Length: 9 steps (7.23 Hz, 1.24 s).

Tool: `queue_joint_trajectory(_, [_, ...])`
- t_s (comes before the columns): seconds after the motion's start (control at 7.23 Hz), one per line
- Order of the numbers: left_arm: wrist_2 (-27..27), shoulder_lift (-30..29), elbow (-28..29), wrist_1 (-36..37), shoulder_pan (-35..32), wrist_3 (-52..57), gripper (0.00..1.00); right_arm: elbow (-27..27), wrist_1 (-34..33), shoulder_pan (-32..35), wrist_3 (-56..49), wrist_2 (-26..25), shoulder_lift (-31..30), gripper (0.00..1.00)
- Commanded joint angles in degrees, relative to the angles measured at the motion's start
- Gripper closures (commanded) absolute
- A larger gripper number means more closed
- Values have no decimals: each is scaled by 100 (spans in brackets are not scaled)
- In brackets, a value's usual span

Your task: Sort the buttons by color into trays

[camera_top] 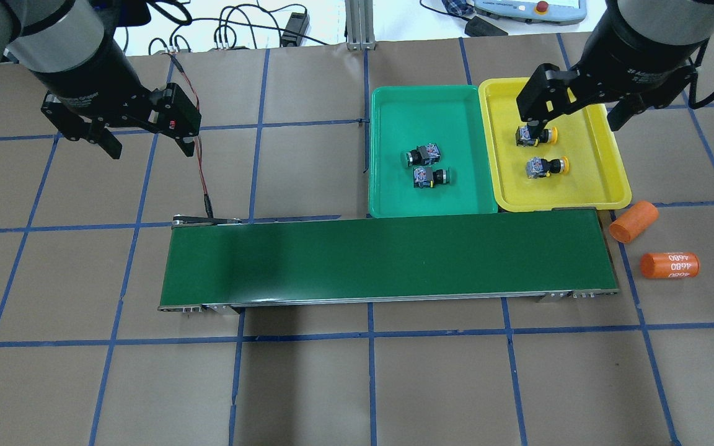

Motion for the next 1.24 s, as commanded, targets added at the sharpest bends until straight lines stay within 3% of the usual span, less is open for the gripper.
queue_joint_trajectory(0.0, [0,3,3,0,12,0,0,1,-9,-3,12,-12,19,0])
queue_joint_trajectory(0.83, [343,3,3,-17,12,26,0,9,0,-3,30,-12,11,0])
queue_joint_trajectory(1.11, [-102,-6,20,-26,108,9,0,9,0,-3,21,-21,-7,0])
